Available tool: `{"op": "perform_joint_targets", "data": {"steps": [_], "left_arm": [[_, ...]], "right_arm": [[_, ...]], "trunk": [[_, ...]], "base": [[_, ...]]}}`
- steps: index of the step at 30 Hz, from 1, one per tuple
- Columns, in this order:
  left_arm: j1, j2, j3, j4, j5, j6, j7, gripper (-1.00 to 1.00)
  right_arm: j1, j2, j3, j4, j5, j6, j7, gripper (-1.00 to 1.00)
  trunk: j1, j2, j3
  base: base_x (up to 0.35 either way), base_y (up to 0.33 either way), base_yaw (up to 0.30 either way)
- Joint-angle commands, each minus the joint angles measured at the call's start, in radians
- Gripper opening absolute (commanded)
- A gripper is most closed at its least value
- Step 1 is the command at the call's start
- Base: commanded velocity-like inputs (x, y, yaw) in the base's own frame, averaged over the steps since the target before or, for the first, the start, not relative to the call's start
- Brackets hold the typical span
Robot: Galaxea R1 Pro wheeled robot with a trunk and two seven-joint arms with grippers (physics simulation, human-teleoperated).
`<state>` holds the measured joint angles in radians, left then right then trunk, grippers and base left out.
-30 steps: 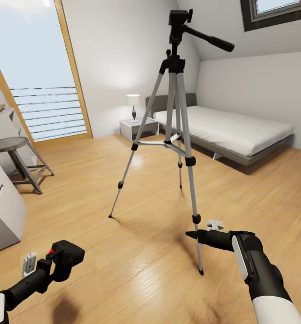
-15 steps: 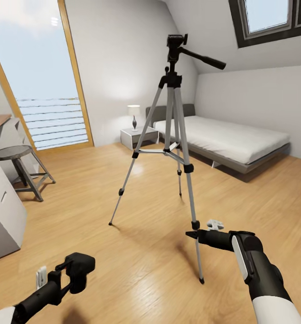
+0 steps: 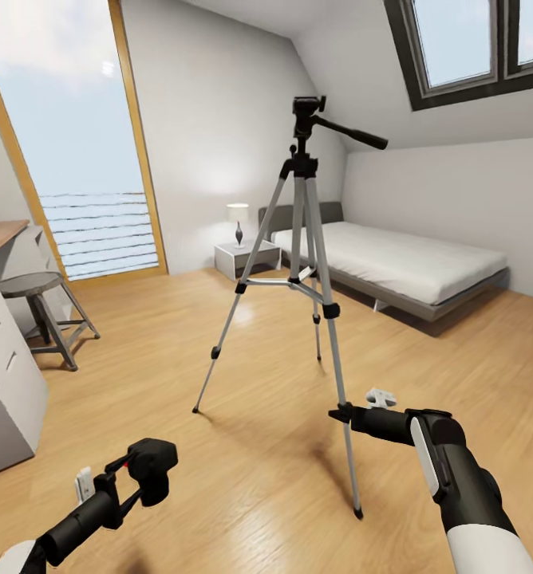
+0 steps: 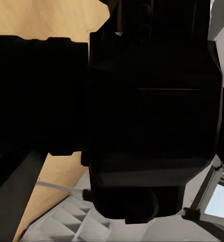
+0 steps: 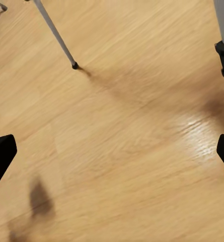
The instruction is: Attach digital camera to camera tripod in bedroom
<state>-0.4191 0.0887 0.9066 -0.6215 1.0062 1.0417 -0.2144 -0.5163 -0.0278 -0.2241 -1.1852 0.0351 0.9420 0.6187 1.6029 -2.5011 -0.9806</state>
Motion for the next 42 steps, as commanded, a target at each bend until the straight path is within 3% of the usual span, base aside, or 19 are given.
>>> {"op": "perform_joint_targets", "data": {"steps": [1, 5, 11, 33, 42], "left_arm": [[-0.001, 0.0, -0.002, 0.001, -0.001, 0.005, -0.008, -1.0], [-0.001, 0.001, -0.029, 0.003, 0.038, 0.005, -0.008, -1.0], [-0.001, 0.002, -0.038, 0.003, 0.056, 0.005, -0.008, -1.0], [-0.001, 0.002, -0.05, -0.013, 0.06, 0.005, -0.008, -1.0], [-0.001, -0.004, -0.131, -0.123, 0.062, 0.005, -0.011, -1.0]], "right_arm": [[-0.001, 0.0, -0.001, -0.001, 0.004, 0.004, 0.006, 1.0], [-0.001, 0.0, -0.001, -0.001, 0.004, 0.004, 0.006, 1.0], [-0.001, 0.0, -0.001, -0.001, 0.004, 0.004, 0.006, 1.0], [-0.001, 0.0, -0.001, -0.001, 0.003, 0.006, 0.006, 1.0], [-0.001, 0.0, -0.001, -0.005, 0.003, 0.006, 0.009, 1.0]], "trunk": [[-0.001, 0.0, 0.003], [-0.002, 0.001, 0.018], [-0.022, 0.036, 0.038], [-0.106, 0.19, 0.107], [-0.141, 0.253, 0.135]], "base": [[0.0, 0.0, 0.0], [0.0, 0.0, 0.0], [0.0, 0.0, 0.0], [0.0, 0.0, 0.0], [0.0, 0.0, 0.0]]}}
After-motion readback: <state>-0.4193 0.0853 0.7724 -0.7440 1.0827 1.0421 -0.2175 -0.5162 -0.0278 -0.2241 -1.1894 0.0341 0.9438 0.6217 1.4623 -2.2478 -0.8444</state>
